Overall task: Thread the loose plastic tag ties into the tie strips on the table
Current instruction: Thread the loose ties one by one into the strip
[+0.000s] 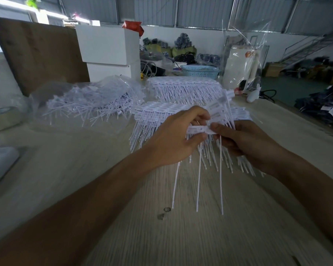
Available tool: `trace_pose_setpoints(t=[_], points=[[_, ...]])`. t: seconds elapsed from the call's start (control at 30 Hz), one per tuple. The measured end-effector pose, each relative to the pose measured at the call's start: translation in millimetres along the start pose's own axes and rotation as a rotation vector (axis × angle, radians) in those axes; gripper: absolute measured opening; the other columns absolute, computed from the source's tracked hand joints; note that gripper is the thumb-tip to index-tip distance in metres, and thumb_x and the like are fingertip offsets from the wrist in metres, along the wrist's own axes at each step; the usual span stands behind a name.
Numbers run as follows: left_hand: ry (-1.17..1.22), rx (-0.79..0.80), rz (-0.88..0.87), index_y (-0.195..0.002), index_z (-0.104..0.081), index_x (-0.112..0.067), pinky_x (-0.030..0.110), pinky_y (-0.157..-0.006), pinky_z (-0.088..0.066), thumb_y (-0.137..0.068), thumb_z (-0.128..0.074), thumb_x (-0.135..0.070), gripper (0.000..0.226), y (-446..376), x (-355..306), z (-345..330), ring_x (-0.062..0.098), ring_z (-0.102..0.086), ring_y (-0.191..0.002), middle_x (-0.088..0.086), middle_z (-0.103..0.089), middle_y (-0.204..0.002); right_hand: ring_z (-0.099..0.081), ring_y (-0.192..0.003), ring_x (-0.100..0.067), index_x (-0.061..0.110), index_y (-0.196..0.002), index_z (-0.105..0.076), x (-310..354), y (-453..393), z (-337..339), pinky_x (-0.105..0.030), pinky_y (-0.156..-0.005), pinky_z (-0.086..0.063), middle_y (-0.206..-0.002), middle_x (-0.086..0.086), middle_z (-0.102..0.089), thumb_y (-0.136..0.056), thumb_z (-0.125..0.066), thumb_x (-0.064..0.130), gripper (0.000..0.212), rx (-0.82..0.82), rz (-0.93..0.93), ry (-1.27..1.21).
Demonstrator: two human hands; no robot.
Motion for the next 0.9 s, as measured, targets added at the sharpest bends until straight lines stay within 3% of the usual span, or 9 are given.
trace_pose_setpoints(t=[0.13, 0.3, 0.43, 0.47, 0.57, 0.7, 0.8, 0.9], points=[[-0.148, 0.033, 0.044, -0.128, -0.060, -0.021, 0.041, -0.098, -0.048, -0.090, -0.069, -0.015, 0.039, 1, 7, 0, 0.013, -0.058, -0.114, -0.003, -0.066, -0.120, -0.024, -0.042, -0.008, 0.009, -0.075, -0.060, 1, 0, 2, -0.022, -0.042, -0.021, -0.050, 0.007, -0.032, -0.097, -0.060, 0.035, 0.034, -0.014, -0.010, -0.025], [-0.216, -0.026, -0.001, -0.118, -0.070, -0.013, 0.042, -0.089, -0.049, -0.092, -0.067, -0.018, 0.026, 0, 12, 1, 0.022, -0.064, -0.101, 0.005, -0.072, -0.108, -0.033, -0.040, -0.004, 0.008, -0.075, -0.064, 0, 0, 1, -0.018, -0.042, -0.027, -0.047, 0.009, -0.043, -0.095, -0.062, 0.034, 0.033, -0.035, 0.046, 0.007], [-0.135, -0.027, 0.006, -0.109, -0.073, -0.007, 0.032, -0.082, -0.051, -0.094, -0.065, -0.011, 0.018, -1, 11, 2, 0.016, -0.068, -0.088, 0.007, -0.075, -0.096, -0.049, -0.046, -0.007, 0.004, -0.074, -0.066, 3, 0, 1, -0.015, -0.051, -0.040, -0.057, -0.001, -0.059, -0.093, -0.064, 0.033, 0.035, -0.120, 0.254, 0.309], [-0.091, -0.020, 0.037, -0.104, -0.075, -0.007, 0.026, -0.079, -0.052, -0.095, -0.064, -0.010, 0.015, -1, 12, 2, 0.011, -0.069, -0.084, 0.004, -0.076, -0.092, -0.047, -0.046, -0.008, 0.005, -0.069, -0.061, 4, 0, 1, -0.016, -0.051, -0.037, -0.056, -0.005, -0.055, -0.093, -0.065, 0.034, 0.037, -0.148, 0.306, 0.415], [0.005, 0.016, 0.133, -0.092, -0.076, -0.006, 0.017, -0.074, -0.052, -0.096, -0.061, -0.008, 0.016, -2, 15, 2, 0.005, -0.069, -0.073, -0.005, -0.073, -0.078, -0.040, -0.044, -0.004, 0.021, -0.060, -0.044, 5, 0, -2, -0.015, -0.047, -0.029, -0.049, 0.009, -0.040, -0.092, -0.069, 0.032, 0.042, -0.203, 0.413, 0.601], [0.022, -0.028, 0.114, -0.104, -0.075, -0.012, 0.004, -0.076, -0.043, -0.090, -0.071, -0.012, 0.015, -2, 10, 5, -0.006, -0.065, -0.084, -0.011, -0.072, -0.089, -0.039, -0.044, -0.001, 0.005, -0.071, -0.063, 0, -2, 2, -0.011, -0.046, -0.031, -0.051, 0.009, -0.047, -0.094, -0.062, 0.039, 0.041, -0.153, 0.282, 0.255], [0.042, -0.033, 0.099, -0.106, -0.074, -0.014, 0.002, -0.075, -0.041, -0.085, -0.077, -0.012, 0.022, -2, 7, 2, -0.015, -0.060, -0.084, -0.017, -0.067, -0.089, -0.039, -0.043, -0.005, 0.005, -0.074, -0.063, -2, -2, 5, -0.017, -0.044, -0.032, -0.058, -0.002, -0.055, -0.096, -0.057, 0.043, 0.045, -0.093, 0.162, 0.123], [0.056, -0.034, 0.099, -0.105, -0.074, -0.014, 0.003, -0.075, -0.041, -0.081, -0.080, -0.010, 0.025, 0, 5, 2, -0.013, -0.062, -0.083, -0.014, -0.069, -0.089, -0.035, -0.043, -0.009, 0.002, -0.075, -0.064, -1, -1, 5, -0.020, -0.042, -0.030, -0.064, -0.012, -0.058, -0.091, -0.060, 0.048, 0.049, -0.011, 0.106, 0.041]])
Point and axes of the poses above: each hand's wrist, its own y-axis away from the middle knuckle, its own z-axis out of the back of the hand, x = y × z, the point moved 2 cm from there along -y, towards the middle knuckle
